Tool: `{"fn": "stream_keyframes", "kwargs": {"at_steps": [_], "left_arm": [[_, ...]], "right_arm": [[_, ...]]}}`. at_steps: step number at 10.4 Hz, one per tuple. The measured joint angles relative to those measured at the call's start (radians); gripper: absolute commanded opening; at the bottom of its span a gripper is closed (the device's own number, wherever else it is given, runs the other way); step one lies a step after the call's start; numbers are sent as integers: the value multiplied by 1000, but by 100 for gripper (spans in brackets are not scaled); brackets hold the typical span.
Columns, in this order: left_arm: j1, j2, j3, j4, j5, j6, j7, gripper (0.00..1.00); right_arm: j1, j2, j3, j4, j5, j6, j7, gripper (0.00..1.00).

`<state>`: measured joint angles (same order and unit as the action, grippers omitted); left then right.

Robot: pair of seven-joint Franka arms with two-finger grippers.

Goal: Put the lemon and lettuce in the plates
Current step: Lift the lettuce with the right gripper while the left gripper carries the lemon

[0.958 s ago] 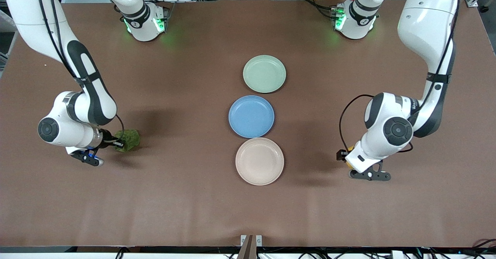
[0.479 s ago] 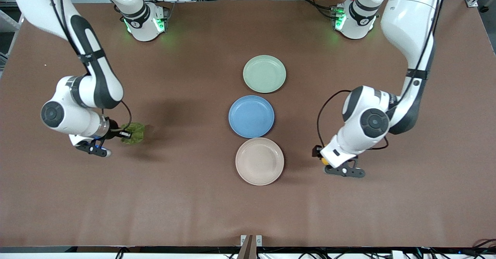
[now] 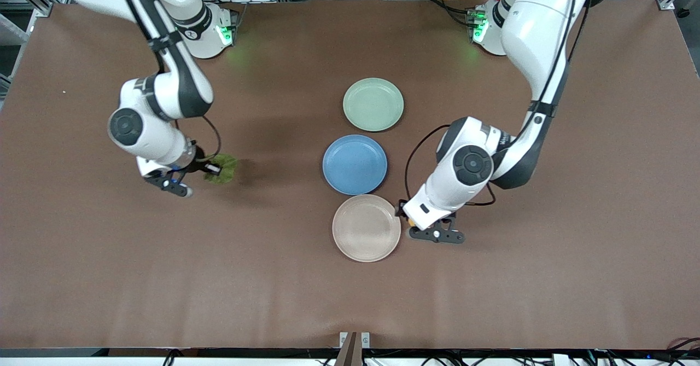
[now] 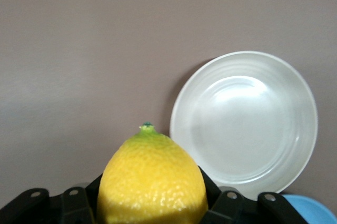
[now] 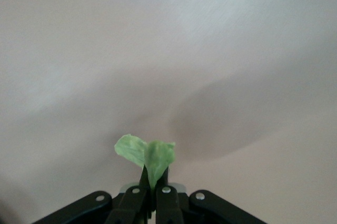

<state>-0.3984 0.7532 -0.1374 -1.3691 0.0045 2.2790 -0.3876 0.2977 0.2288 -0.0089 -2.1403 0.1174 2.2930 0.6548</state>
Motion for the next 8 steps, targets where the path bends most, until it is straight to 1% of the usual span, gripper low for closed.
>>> {"fn": "stream_keyframes", "kwargs": {"at_steps": [2, 4, 8], "left_arm": [[-25, 58, 0, 11, -6, 104, -37, 46], [-52, 115, 0, 27, -9, 184, -93, 46], [-79, 164, 0, 39, -9, 242, -146, 46]], "right_arm": [[116, -21, 1, 4, 0, -5, 180, 0], [218, -22, 2, 42, 0, -39, 324, 0], [374, -10, 2, 117, 0, -56, 515, 0]]}}
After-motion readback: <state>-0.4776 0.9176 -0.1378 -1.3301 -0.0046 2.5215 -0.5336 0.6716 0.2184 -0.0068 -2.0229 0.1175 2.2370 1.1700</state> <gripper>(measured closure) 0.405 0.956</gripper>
